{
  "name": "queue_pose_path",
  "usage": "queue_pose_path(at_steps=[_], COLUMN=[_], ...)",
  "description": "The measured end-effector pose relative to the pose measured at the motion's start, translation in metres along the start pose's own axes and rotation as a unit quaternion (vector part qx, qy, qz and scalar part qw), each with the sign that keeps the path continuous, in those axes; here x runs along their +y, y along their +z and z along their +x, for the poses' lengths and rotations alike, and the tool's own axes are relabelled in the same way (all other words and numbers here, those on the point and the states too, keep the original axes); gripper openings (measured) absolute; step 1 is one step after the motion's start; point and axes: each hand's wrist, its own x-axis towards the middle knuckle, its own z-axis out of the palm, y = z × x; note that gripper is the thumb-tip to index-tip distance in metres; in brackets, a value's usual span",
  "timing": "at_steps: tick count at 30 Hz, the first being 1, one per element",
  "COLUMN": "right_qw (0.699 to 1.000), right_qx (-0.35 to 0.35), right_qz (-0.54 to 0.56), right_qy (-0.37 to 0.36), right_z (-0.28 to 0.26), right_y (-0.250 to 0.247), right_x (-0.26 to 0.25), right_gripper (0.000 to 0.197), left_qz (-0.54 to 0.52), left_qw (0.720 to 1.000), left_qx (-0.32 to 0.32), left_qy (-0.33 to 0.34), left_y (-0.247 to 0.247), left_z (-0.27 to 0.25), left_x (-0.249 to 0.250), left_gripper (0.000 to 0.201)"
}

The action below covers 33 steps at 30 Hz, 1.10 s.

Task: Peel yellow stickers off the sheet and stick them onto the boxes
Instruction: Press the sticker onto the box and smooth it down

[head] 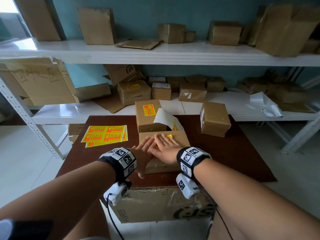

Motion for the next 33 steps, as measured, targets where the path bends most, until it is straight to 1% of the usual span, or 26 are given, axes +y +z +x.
queue_pose_path(at_steps=[5,10,16,19,22,24,27,30,33], right_qw=[0.999,0.999,0.998,0.998,0.998,0.998,0.998,0.997,0.997], right_qx=[-0.001,0.0,-0.003,-0.006,-0.001,0.003,0.004,0.005,0.0], right_qz=[-0.03,-0.037,-0.035,-0.031,-0.027,-0.019,-0.014,-0.015,-0.016], right_qy=[0.025,0.036,0.06,0.062,0.064,0.066,0.065,0.069,0.078], right_z=[-0.003,-0.002,-0.009,-0.009,-0.007,-0.007,-0.007,-0.005,-0.005], right_y=[-0.002,-0.001,-0.004,-0.005,-0.004,-0.004,-0.003,-0.003,-0.005], right_x=[0.019,0.022,0.042,0.041,0.04,0.04,0.039,0.038,0.037], right_gripper=[0.072,0.074,0.075,0.077,0.081,0.083,0.081,0.076,0.072], left_qz=[0.002,-0.014,-0.032,-0.023,-0.015,-0.034,-0.049,-0.058,-0.012], left_qw=[1.0,1.0,0.999,1.0,1.0,0.999,0.998,0.998,1.0], left_qx=[0.006,0.013,0.016,-0.001,-0.014,0.001,0.038,0.024,0.014], left_qy=[-0.004,0.0,-0.002,-0.006,-0.009,-0.007,0.014,0.01,0.002], left_y=[-0.003,0.004,0.005,-0.003,-0.022,-0.036,-0.047,-0.044,-0.034], left_z=[-0.006,0.001,0.004,-0.001,-0.007,-0.004,0.005,0.01,0.016], left_x=[0.003,-0.002,-0.002,0.0,0.001,0.003,0.017,0.027,0.025], left_gripper=[0.139,0.143,0.146,0.143,0.134,0.131,0.137,0.144,0.15])
